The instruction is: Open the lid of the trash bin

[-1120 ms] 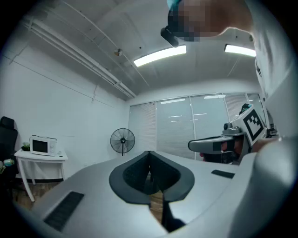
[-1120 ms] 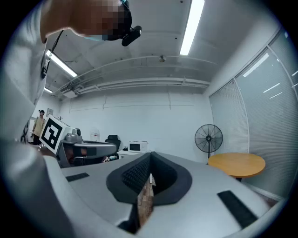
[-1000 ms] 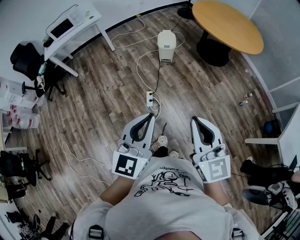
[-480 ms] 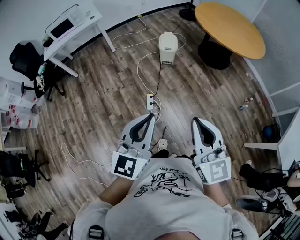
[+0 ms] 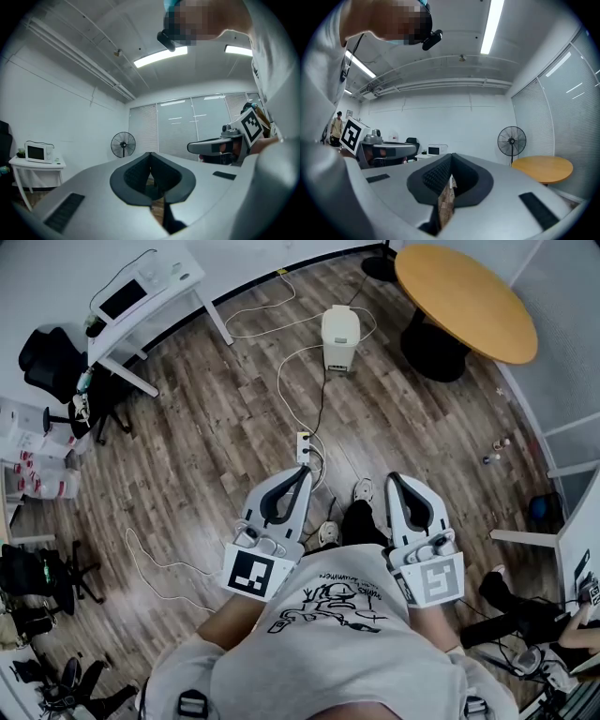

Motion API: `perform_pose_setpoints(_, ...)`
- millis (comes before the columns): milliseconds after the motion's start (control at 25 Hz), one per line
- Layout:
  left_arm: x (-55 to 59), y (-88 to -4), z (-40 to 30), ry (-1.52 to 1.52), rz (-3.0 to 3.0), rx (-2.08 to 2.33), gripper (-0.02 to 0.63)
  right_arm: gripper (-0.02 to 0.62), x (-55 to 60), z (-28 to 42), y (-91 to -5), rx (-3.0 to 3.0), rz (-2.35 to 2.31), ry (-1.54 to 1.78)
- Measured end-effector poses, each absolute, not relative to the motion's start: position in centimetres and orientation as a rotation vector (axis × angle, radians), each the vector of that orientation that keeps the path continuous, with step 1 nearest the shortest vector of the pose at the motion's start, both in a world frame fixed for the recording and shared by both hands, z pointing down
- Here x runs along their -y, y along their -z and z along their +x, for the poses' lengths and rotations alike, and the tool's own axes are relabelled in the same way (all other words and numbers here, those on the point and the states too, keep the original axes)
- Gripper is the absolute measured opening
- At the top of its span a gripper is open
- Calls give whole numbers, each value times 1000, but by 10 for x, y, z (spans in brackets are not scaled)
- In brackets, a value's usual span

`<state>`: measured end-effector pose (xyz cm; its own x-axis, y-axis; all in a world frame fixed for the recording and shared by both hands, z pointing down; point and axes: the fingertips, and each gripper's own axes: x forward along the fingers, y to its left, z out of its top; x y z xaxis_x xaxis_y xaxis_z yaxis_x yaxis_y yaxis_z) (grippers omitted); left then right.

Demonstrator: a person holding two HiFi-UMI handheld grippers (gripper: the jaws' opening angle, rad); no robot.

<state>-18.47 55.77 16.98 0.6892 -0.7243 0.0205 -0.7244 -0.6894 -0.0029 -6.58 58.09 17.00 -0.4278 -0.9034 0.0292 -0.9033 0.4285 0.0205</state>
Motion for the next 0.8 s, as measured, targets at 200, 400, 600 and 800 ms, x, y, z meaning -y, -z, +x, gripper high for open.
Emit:
perform_pose_setpoints(200,-542,-170,-185,-29,2882,1239,15,5,-560,-67,-171,2629,1649,-1)
perform_pose_setpoints(400,-517,-170,-176,-34,2878,1251,15,6,-534,-55,-172,2632,1656,-1)
perform_pose_setpoints(600,-487,-170,-156,-40,2886,1257,15,5,-506,-33,-175,2625,1672,1)
perform_pose_setpoints(800,-455,-167,-137,-24,2871,1272,15,6,-473,-7,-172,2613,1699,2)
